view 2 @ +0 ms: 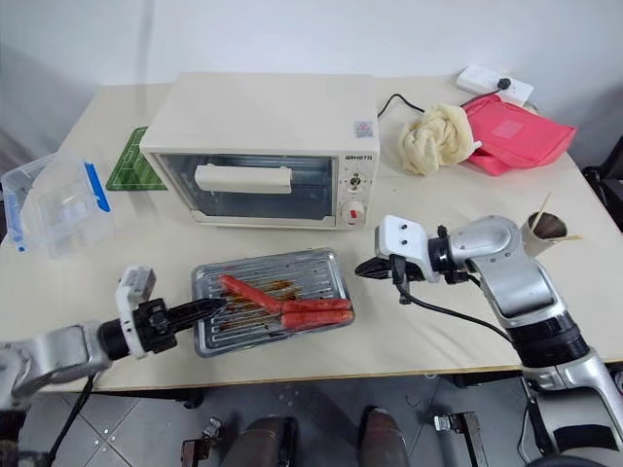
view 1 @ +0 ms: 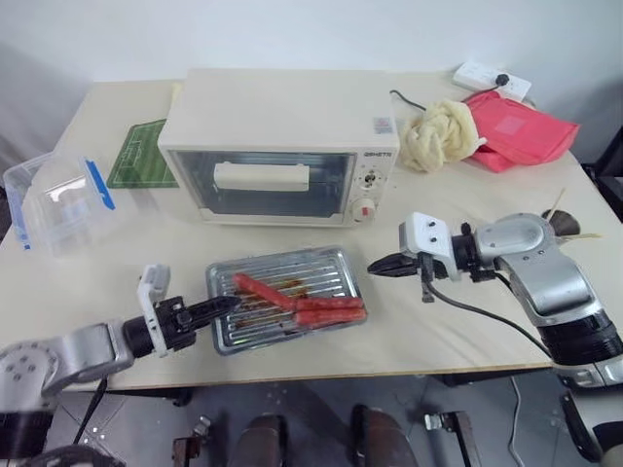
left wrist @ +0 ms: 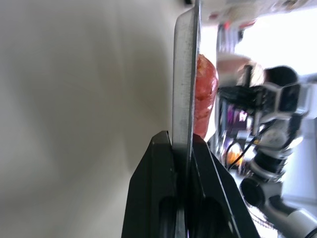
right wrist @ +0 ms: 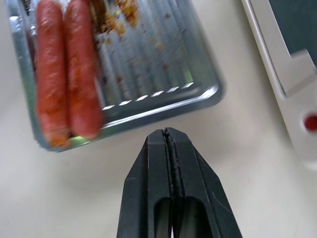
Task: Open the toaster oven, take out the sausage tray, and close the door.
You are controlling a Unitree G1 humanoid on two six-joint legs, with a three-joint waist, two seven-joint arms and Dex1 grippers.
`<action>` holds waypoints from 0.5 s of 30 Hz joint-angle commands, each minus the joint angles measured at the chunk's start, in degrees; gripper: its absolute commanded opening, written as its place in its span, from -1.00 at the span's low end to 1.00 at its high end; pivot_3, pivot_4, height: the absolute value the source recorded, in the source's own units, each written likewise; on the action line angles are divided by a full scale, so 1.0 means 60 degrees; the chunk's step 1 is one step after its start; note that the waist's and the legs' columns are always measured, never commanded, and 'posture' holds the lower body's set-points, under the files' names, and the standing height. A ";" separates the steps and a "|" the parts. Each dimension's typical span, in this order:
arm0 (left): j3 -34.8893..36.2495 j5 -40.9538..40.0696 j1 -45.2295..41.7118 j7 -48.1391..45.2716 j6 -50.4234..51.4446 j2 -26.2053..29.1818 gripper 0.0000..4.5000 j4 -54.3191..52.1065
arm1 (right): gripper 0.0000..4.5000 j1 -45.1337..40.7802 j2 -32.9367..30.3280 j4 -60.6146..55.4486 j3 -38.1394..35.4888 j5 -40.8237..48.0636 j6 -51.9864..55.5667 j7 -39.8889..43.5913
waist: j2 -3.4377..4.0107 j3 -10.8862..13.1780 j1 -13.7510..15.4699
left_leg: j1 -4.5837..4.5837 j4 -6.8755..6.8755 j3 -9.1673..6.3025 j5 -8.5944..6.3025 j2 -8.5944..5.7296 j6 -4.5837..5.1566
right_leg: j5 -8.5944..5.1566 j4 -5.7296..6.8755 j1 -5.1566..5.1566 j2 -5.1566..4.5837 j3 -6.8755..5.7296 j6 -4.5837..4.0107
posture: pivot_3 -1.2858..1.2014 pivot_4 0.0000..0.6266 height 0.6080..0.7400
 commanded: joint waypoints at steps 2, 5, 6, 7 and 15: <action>-0.0615 0.1175 -0.1349 -0.1134 0.0774 -0.0211 -1.00 0.0978 | -0.98 0.0417 -0.0555 -0.0636 -0.0733 0.0082 0.0175 -0.0384 | -0.0004 0.0002 -0.0010 | 0.0000 0.0005 0.0006 0.0000 0.0001 0.0000 | 0.0001 0.0006 -0.0002 -0.0001 -0.0001 0.0003 | 0.03 -0.52 1.00; -0.0967 0.2145 -0.2048 -0.1806 0.1200 -0.0483 -1.00 0.1440 | -0.98 0.0885 -0.0912 -0.0814 -0.1109 0.0045 0.0188 -0.0634 | -0.0006 0.0003 -0.0009 | 0.0001 0.0007 0.0010 0.0000 -0.0001 0.0000 | 0.0002 0.0013 -0.0004 -0.0001 -0.0002 0.0004 | 0.03 -0.52 1.00; -0.1009 0.2469 -0.2174 -0.1987 0.1251 -0.0581 -1.00 0.1575 | -0.98 0.0998 -0.0981 -0.0864 -0.1196 0.0053 0.0193 -0.0714 | -0.0006 0.0003 -0.0008 | 0.0001 0.0007 0.0011 0.0000 -0.0001 0.0000 | 0.0002 0.0012 -0.0003 -0.0001 -0.0002 0.0004 | 0.03 -0.52 1.00; -0.1013 0.2754 -0.2268 -0.2163 0.1308 -0.0660 -1.00 0.1680 | -0.98 0.1073 -0.1029 -0.0902 -0.1246 0.0065 0.0195 -0.0776 | -0.0007 0.0002 -0.0006 | 0.0002 0.0010 0.0015 0.0000 -0.0001 0.0000 | 0.0003 0.0013 -0.0003 -0.0002 -0.0002 0.0005 | 0.03 -0.52 1.00; -0.1139 0.4989 -0.2918 -0.3461 0.1454 -0.1364 -1.00 0.2365 | -0.98 0.1567 -0.1191 -0.1479 -0.1690 0.0170 0.0555 -0.1341 | -0.0007 0.0002 0.0180 | 0.0010 0.0057 0.0021 0.0000 -0.0001 0.0001 | 0.0003 0.0047 0.0008 -0.0007 0.0002 0.0005 | 0.03 -0.52 1.00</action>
